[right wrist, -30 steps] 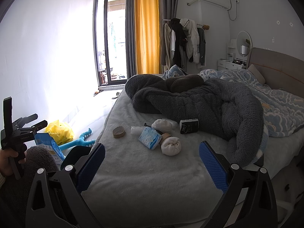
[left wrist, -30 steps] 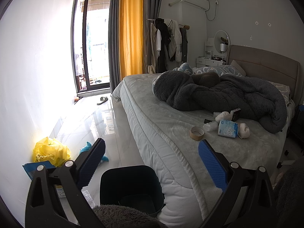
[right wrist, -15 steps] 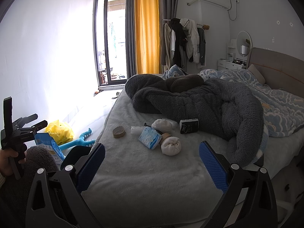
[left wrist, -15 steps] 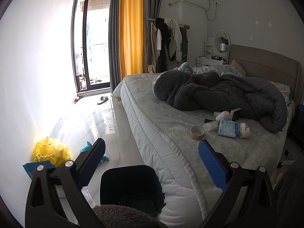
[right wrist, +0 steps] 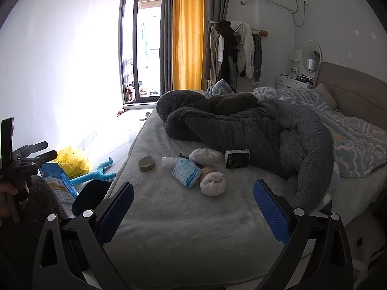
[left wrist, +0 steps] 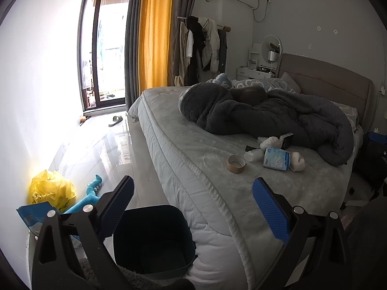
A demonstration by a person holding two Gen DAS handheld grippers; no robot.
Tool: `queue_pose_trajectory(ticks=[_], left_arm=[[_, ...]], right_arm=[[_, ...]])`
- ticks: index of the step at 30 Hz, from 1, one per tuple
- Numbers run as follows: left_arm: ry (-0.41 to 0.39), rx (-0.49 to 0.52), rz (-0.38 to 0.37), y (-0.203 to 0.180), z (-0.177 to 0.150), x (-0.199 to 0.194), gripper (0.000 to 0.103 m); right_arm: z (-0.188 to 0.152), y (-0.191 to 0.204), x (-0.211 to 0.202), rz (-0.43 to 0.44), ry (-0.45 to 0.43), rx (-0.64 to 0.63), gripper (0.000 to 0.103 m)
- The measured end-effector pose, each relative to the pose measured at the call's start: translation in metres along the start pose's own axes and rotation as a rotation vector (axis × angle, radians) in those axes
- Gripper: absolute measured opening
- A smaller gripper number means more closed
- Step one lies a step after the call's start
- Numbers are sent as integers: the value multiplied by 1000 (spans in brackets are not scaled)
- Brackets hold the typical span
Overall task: Collect trash
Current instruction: 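Move the right tool to the rolled white sock and close on it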
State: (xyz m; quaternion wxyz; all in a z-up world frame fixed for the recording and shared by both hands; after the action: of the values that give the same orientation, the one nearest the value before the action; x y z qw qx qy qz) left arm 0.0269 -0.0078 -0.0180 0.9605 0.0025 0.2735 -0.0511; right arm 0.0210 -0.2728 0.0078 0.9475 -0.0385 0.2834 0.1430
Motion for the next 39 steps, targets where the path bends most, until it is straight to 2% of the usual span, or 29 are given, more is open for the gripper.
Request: queue_pose_trajectory(ticks=[3,5,17,19,23,30,35,39], left_arm=[[0,29,-19,-4,6,5,100],[-10,37,-1,-5,10,10,100],[73,67,-50,-13,11,73,99],[78,67,-60,-13,13,81,99],[93,64,-73,-13,18,98,99],[143,100,-155,-29,21,126,99],[178,151,-191,-48,20,145,98],[225,151,-213,-53,17,165,95]], right_arm=[[3,-1,11,-5,22,-19,100],[4,0,20,-7,36,-36,100],[8,-13,92,-8,150,-87,99],[6,-20,104,-8,171,-74,90],[1,-31,129,-4,229,-63,88],[-2,-41,156,48,281,-50,88],[-3,-41,175,73,319,-78,88],[-4,-45,190,84,340,-80,88]])
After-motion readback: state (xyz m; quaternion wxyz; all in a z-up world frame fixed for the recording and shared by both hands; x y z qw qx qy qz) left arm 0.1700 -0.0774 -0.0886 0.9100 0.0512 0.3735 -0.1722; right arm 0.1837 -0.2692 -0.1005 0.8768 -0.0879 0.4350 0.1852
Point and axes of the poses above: each gripper's, at about its wrist camera, not at the fingertips, and x roughly the way its jaws point, y to its left, z to its top, the point moved 2 cm from there along x, roughly the way its jaws point, and after that the axes turned 4 degrees about y, right-handed, at the moved point
